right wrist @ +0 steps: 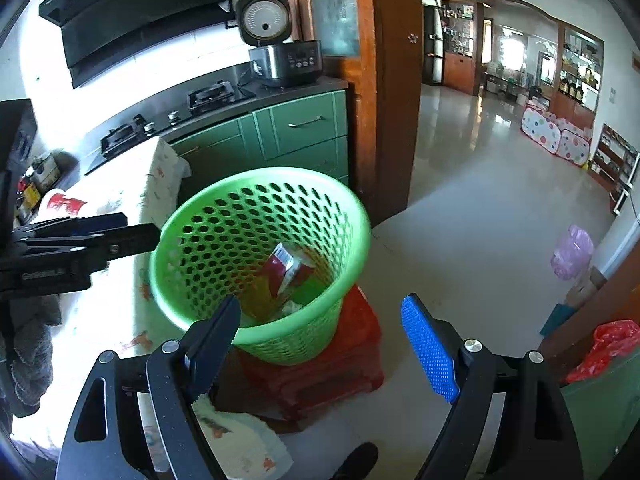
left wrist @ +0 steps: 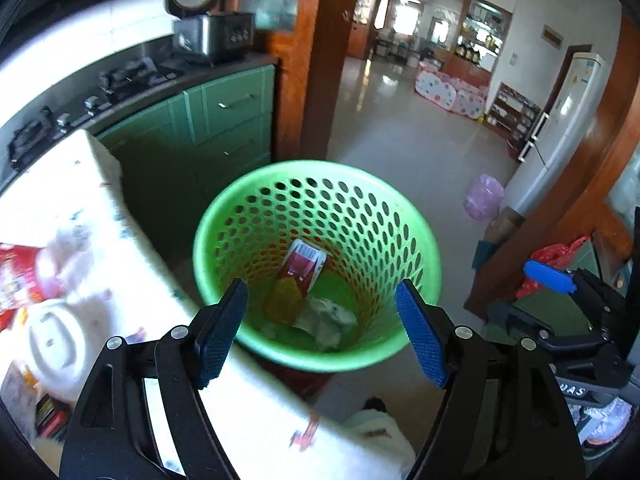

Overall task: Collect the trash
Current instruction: 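Carry the red-yellow bottle over the green basket and open the left gripper, then move both grippers back to the table toward the cartons and cup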

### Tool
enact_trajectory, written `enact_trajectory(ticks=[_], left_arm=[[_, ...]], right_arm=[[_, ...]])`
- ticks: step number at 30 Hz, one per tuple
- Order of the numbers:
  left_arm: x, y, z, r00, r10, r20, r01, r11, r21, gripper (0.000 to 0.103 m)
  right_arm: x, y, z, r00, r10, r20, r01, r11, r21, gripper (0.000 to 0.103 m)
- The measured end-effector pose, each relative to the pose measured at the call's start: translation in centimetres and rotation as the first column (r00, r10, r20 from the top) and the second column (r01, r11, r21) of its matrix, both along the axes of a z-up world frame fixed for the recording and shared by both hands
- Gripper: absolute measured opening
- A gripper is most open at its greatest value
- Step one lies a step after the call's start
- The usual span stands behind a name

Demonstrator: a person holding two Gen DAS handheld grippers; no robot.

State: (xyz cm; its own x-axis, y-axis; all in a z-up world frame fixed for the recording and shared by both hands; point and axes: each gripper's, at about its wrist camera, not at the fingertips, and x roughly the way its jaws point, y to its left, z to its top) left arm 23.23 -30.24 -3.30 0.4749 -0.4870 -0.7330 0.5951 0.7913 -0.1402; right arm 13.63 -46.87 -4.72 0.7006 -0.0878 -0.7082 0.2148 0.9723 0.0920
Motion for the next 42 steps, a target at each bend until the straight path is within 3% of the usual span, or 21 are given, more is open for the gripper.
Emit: enact_trajectory(ticks=[11,18,28,37,42], left_arm=[[-5.3,10.2,3.9,0.986,0.137,0.091,-0.136,0.991,-0.013,0.075],[-7.2,19.0,5.6,0.949,0.275,0.152,-0.276,0.961,-0.013,0.075],[-9.0,30.5,4.8,0.893,0.427,0.144,-0.431,0.902,0.000,0.075],[-10.6,36.4,3.7,0.852,0.509,0.122,-0.511,0.859,-0.016,0.076],[-10.8,38.6,3.2,0.835,0.537,0.118,-0.538,0.842,-0.021,0.075]], right_arm=[[-1.4,7.8,2.1,0.989,0.141,0.046,-0.141,0.990,0.013,0.083],[-0.9,13.8,2.9,0.963,0.263,0.057,-0.265,0.964,0.029,0.083],[0.7,22.9,3.4,0.905,0.423,0.054,-0.425,0.905,0.025,0.083],[2.9,29.9,2.9,0.833,0.553,0.019,-0.553,0.832,0.051,0.083],[3.2,33.0,1.8,0.813,0.583,0.001,-0.581,0.811,0.069,0.083]])
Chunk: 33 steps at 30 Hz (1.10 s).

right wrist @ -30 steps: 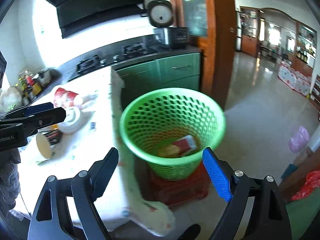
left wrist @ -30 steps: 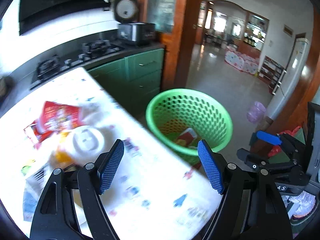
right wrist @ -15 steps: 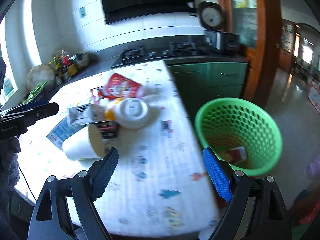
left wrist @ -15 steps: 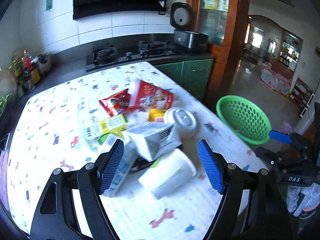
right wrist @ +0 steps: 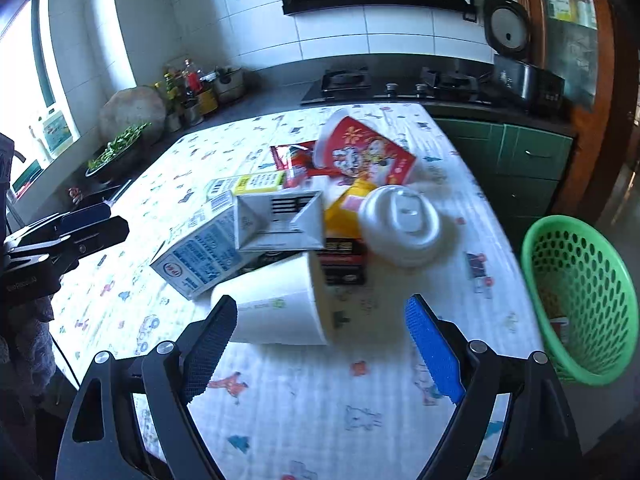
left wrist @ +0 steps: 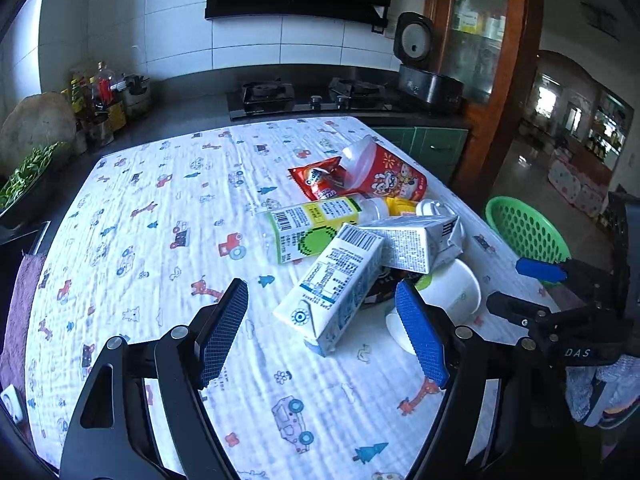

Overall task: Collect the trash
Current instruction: 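Move both grippers back to the table toward the cartons and cup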

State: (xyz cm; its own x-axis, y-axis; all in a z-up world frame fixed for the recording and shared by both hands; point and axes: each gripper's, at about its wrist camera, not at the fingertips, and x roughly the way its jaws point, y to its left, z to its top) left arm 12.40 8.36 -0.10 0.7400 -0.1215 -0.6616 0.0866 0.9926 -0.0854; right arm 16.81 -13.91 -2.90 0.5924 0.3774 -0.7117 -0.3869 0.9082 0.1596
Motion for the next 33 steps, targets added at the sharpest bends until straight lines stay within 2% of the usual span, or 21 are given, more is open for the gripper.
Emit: enact_trajectory(ticks=[3,5,11,16,23,25,33], left_arm=[[0.2,0.9,-0.4,1.000,0.011,-0.004,-0.011,1.000,-0.013,0.075],[0.3,1.4,-0.7,1.000,0.014,-0.008,-0.014,1.000,-0.022,0.075],[0.6,2.0,-1.5,1.000,0.008,-0.016,-0.009,0.999,-0.045,0.075],[0.8,1.8,-1.8,1.000,-0.017,-0.017,0.016,0.999,-0.044,0.076],[2.3,0.9,-2.7,0.997,-0.062,-0.046,0.061,0.998,-0.021,0.075],[2.9,0.4,-3.0,0.995,-0.079,-0.055,0.079,0.997,-0.005,0.076],[5.6,-1.0,-4.9,0.984,-0.137,-0.117,0.142,0.989,0.034,0.078]], right_arm=[[-0.1,1.2,-1.0,0.999,0.026,-0.035,-0.025,1.000,0.016,0.084],[-0.3,2.2,-1.5,0.998,0.045,-0.036,-0.045,0.999,0.002,0.091],[-0.5,5.1,-2.9,0.998,0.060,0.007,-0.059,0.991,-0.119,0.093],[0.2,6.1,-4.1,0.999,0.051,0.008,-0.049,0.985,-0.168,0.094],[0.9,5.9,-5.1,1.000,0.019,0.002,-0.018,0.985,-0.172,0.093],[1.1,5.5,-5.1,1.000,0.017,-0.018,-0.020,0.989,-0.148,0.083],[0.0,4.7,-4.2,1.000,0.029,-0.002,-0.029,0.992,-0.122,0.083]])
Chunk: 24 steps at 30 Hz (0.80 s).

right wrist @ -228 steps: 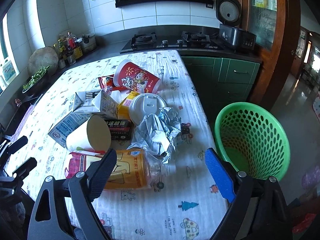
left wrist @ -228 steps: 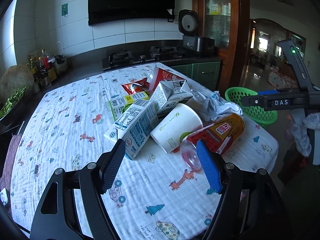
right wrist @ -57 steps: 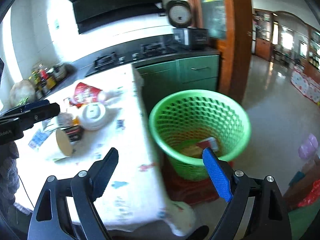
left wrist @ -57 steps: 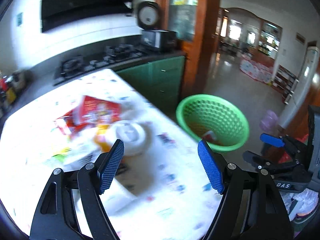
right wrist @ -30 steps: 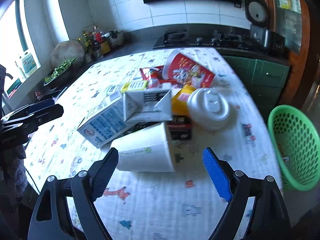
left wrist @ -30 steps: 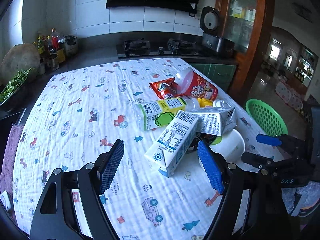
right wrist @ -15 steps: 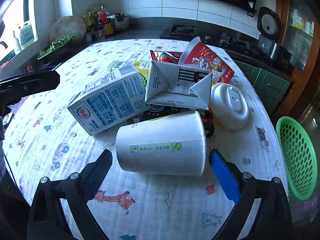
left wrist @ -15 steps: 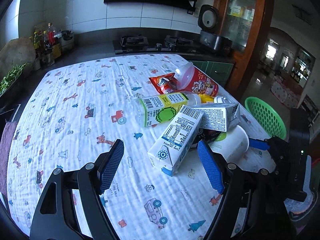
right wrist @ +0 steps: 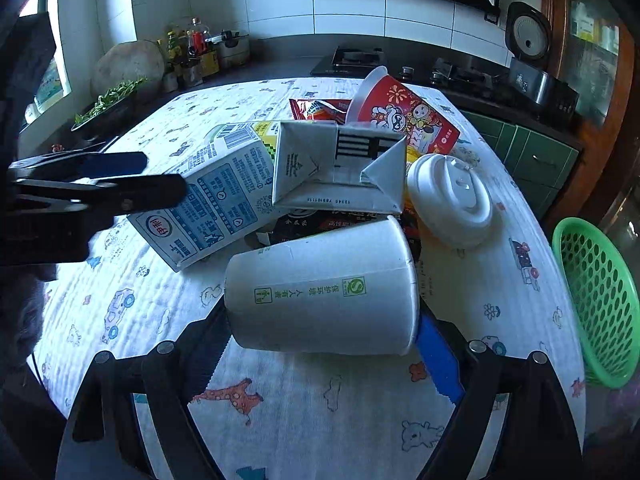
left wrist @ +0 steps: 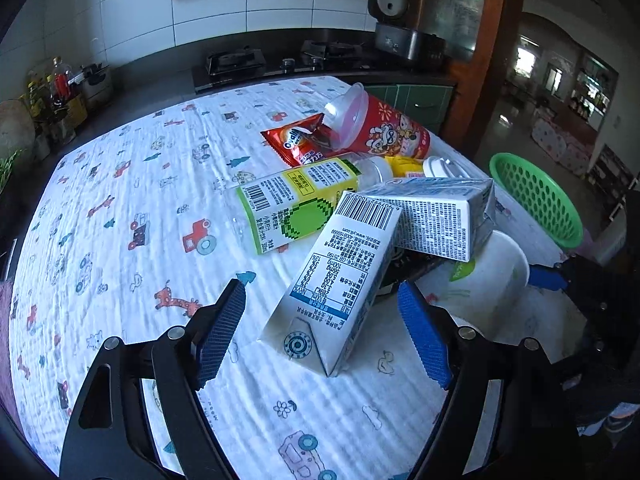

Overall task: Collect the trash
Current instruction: 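Move both grippers back to the table toward the cartons and cup, then grasp the white milk carton with the left gripper while the right gripper grasps the white paper cup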

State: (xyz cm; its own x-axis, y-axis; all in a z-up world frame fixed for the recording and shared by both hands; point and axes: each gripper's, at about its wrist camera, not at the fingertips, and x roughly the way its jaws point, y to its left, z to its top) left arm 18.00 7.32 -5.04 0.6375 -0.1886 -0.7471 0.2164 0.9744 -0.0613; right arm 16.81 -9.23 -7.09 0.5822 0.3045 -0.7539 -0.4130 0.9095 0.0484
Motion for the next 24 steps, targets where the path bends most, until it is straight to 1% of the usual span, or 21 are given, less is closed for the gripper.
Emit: enact_trajectory(ticks=[3,10,12,14,16,17,18,20,24], left_arm=[[0.8,-0.4,-0.6,1.000,-0.015,-0.007,0.015,0.999,0.028,0.078],[2.6,-0.7,-1.5,0.998,-0.037,-0.044,0.038,0.999,0.036,0.076],[2.7,-0.9,-1.8,0.998,-0.045,-0.053,0.047,0.998,0.037,0.072],[2.8,-1.0,-2.2,0.997,-0.051,-0.063,0.054,0.998,0.034,0.061],[2.7,-1.0,-2.3,0.996,-0.055,-0.067,0.057,0.998,0.022,0.054],[2.7,-1.0,-2.3,0.996,-0.054,-0.065,0.056,0.998,0.019,0.046],[2.6,-1.0,-2.3,0.996,-0.053,-0.065,0.054,0.998,0.014,0.042],[2.4,-0.7,-2.3,0.997,-0.041,-0.068,0.042,0.999,0.007,0.040],[1.1,-0.2,-1.6,0.998,-0.029,-0.047,0.028,1.000,-0.009,0.039]], right_arm=[[-0.5,-0.4,0.4,1.000,0.006,0.006,-0.006,1.000,0.004,0.083],[-2.2,-1.7,1.1,1.000,0.014,0.018,-0.014,1.000,-0.001,0.083],[-2.6,-2.0,1.1,1.000,0.009,0.018,-0.009,1.000,-0.002,0.083],[-2.9,-2.4,1.1,1.000,0.010,0.011,-0.010,1.000,0.003,0.083],[-3.1,-2.8,1.0,1.000,0.004,0.010,-0.004,1.000,0.002,0.083],[-3.2,-2.9,1.1,1.000,0.003,0.009,-0.003,1.000,0.004,0.083],[-3.3,-3.1,1.1,1.000,0.003,0.007,-0.003,1.000,0.007,0.083],[-3.6,-3.4,1.1,1.000,0.001,0.008,-0.001,1.000,0.008,0.083],[-3.9,-4.1,1.3,1.000,-0.005,0.010,0.005,1.000,0.010,0.083]])
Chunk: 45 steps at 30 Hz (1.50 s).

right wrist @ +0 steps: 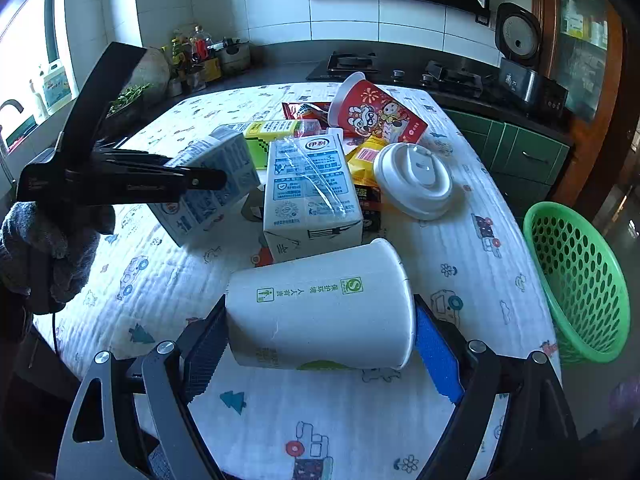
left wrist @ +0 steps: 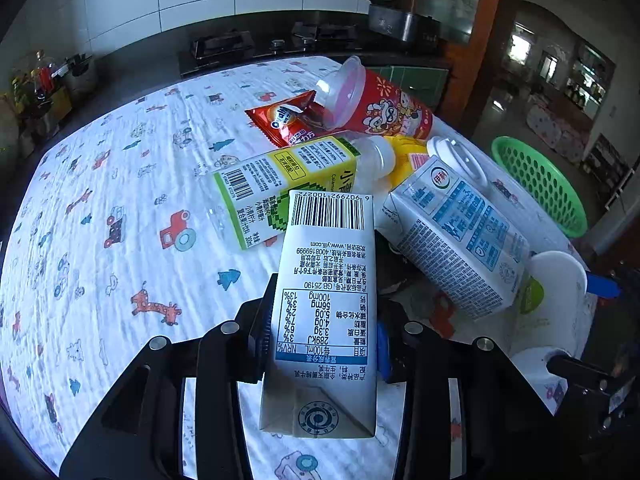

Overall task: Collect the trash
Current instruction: 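Grasp the white milk carton with the left gripper while the right gripper grasps the white paper cup, then drop the paper cup into the basket with the right gripper while the left gripper drops the carton in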

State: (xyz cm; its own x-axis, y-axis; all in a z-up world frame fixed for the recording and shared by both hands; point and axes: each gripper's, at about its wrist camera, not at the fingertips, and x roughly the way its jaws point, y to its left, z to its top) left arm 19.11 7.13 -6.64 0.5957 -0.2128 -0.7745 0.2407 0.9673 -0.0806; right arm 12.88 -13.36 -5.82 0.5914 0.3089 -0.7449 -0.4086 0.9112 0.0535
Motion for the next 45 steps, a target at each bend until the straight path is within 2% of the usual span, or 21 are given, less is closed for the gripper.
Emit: enact_trajectory(ticks=[11,21,28,35,40,45], left_arm=[[-3.7,-0.3,3.9,0.997,-0.015,0.079,0.017,0.999,-0.029,0.038],[-4.0,-5.9,6.9,0.985,-0.112,0.132,0.120,0.992,-0.051,0.038],[-2.7,-10.6,7.8,0.974,-0.181,0.137,0.192,0.979,-0.072,0.038],[-0.6,-15.1,8.4,0.963,-0.229,0.140,0.242,0.967,-0.082,0.038],[1.1,-18.6,8.3,0.955,-0.265,0.131,0.276,0.958,-0.077,0.038],[2.4,-21.6,8.2,0.947,-0.295,0.129,0.306,0.949,-0.076,0.038]], right_arm=[[-0.2,-2.7,1.2,0.999,-0.045,0.018,0.045,0.999,0.028,0.083],[1.5,-9.3,2.7,0.984,-0.174,0.032,0.172,0.983,0.056,0.083],[5.1,-17.4,3.1,0.946,-0.323,0.018,0.322,0.946,0.044,0.083],[8.3,-25.0,1.2,0.889,-0.456,-0.030,0.457,0.889,0.019,0.083],[10.0,-28.3,-0.8,0.863,-0.498,-0.080,0.502,0.864,0.035,0.083],[10.9,-29.8,-2.1,0.852,-0.512,-0.107,0.519,0.853,0.051,0.086]])
